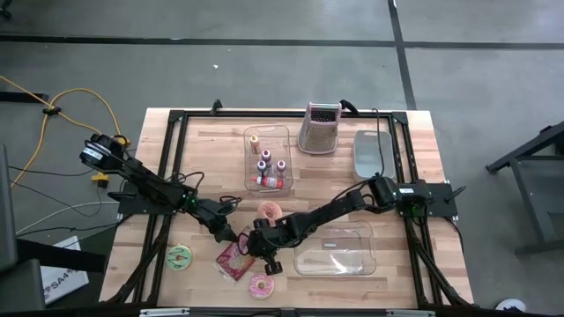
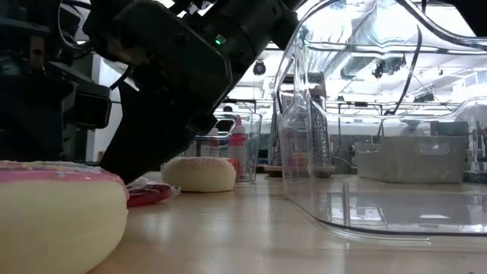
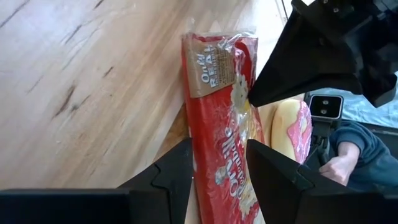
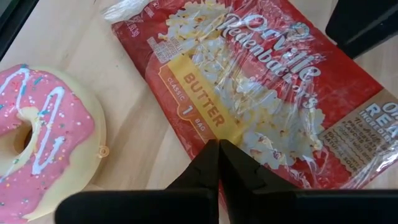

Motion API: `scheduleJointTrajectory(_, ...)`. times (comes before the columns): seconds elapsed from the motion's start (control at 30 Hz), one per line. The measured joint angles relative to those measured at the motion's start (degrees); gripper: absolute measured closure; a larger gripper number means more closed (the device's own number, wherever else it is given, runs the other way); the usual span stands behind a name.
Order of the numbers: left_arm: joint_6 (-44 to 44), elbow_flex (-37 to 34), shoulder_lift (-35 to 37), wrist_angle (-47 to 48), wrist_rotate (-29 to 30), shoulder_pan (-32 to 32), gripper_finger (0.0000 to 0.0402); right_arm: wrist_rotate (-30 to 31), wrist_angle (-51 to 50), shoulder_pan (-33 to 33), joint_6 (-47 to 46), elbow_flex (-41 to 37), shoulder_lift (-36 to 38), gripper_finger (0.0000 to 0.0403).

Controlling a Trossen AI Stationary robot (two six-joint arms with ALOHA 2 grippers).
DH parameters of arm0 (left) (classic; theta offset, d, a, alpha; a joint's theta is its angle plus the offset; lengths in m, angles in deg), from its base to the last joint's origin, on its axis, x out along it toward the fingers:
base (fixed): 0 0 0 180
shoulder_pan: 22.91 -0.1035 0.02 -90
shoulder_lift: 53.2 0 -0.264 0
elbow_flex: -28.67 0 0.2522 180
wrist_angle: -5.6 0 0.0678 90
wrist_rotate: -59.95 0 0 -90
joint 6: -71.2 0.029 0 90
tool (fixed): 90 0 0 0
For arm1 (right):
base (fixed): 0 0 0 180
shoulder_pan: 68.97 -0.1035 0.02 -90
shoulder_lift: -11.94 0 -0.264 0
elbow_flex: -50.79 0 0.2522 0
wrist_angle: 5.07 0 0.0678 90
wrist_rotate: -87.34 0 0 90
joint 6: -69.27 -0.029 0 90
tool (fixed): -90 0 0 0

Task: Pick & Place Food Item
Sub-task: Put the popcorn bag into the bottom transparent bin

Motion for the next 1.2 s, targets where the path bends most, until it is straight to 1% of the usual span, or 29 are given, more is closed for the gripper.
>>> scheduleJointTrajectory(0.4, -1.94, 0.2, 0.0, 2.82, 1.04, -0.02, 0.0256, -0.1, 0.42, 0.0, 0.0, -0.04, -0.07, 0.0401)
scheduleJointTrajectory(0.57, -1.75, 2.01, -0.22, 7.93, 1.2, -0.02, 0.0256, -0.14, 0.45, 0.02, 0.0, -0.06, -0.07, 0.0401)
scheduleJointTrajectory(0.63, -1.46, 2.59, -0.77, 8.33, 1.16, -0.02, 0.0256, -0.16, 0.76, 0.01, 0.0, -0.09, -0.09, 0.0401)
scheduleJointTrajectory(0.93, 0.96, 5.78, -4.54, 7.43, -2.01, -0.07, 0.0256, 0.4, 2.56, 0.04, 0.52, -0.15, -0.22, 0.0401)
scheduleJointTrajectory(1.2, 0.69, 6.05, -4.81, 3.91, -4.54, -0.04, 0.0256, 1.22, 2.83, 0.31, 0.28, -0.15, -0.22, 0.0401)
